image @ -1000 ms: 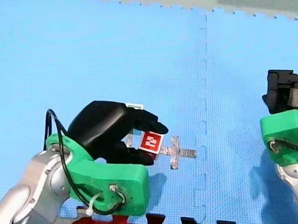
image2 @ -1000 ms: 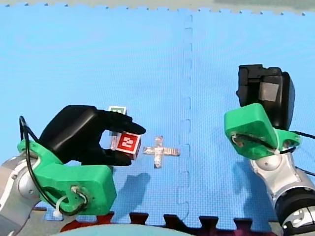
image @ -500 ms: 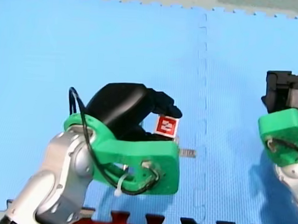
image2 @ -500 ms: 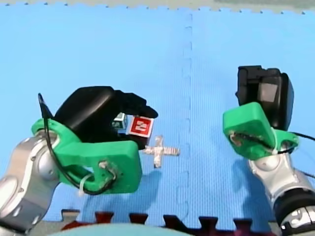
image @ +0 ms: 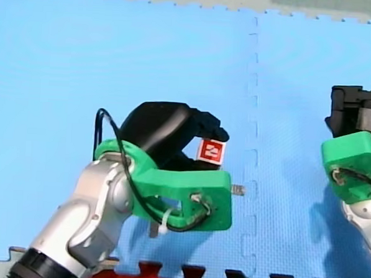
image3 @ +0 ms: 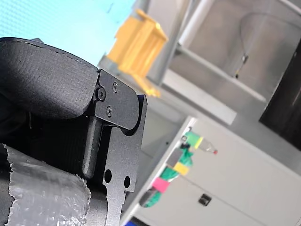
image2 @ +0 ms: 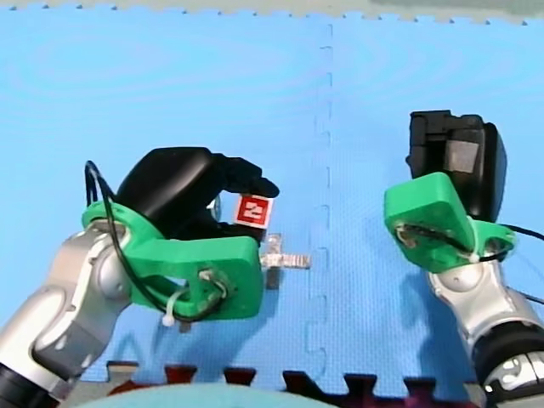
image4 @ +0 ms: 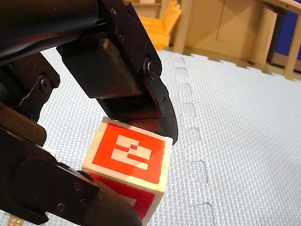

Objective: Stack cube left

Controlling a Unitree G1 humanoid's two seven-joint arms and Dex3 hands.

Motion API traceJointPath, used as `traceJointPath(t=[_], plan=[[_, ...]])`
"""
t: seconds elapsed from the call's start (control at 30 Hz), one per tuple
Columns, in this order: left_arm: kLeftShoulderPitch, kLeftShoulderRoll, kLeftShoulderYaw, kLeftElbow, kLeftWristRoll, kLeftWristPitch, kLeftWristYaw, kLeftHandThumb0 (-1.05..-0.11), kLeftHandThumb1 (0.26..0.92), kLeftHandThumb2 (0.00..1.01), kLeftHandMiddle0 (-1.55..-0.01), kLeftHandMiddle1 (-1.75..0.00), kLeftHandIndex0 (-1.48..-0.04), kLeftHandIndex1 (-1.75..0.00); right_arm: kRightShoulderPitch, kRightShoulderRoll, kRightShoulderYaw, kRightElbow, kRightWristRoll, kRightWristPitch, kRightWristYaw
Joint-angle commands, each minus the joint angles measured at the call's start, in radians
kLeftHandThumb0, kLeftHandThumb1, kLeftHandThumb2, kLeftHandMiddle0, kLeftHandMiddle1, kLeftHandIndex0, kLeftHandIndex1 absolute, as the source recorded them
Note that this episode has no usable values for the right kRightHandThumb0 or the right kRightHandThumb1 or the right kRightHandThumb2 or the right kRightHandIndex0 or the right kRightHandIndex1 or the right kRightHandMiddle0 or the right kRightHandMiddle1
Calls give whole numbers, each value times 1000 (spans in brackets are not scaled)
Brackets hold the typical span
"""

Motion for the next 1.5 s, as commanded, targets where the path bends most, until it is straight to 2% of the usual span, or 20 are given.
traceJointPath(t=[0.0,0.13,0.2,0.37,0.73,1.0,1.47], plan=[[-14,-2,-3,30,-2,-11,17,-475,847,2,-911,-1746,-1234,-72,-4,-2,-2,-3,5,2,-2],[-34,-13,-6,106,-12,-47,60,-478,847,2,-891,-1746,-1233,-66,-5,-1,-2,-5,4,3,-3],[-40,-16,-4,149,-21,-87,98,-478,848,2,-867,-1746,-1232,-61,-5,-1,-2,-7,3,4,-5],[-68,-32,-6,312,-38,-243,242,-472,851,2,-851,-1746,-1228,-53,-5,1,0,-9,-2,9,-13],[-137,-57,-13,556,-37,-381,386,-484,866,7,-841,-1746,-1235,-48,-6,0,0,-15,-1,11,-17],[-164,-65,-7,629,-60,-432,417,-499,874,7,-818,-1746,-1243,-49,-10,2,0,-16,-1,17,-17],[-178,-62,-22,648,-57,-441,411,-504,879,5,-804,-1746,-1249,-48,-18,6,3,-16,-1,26,-16]])
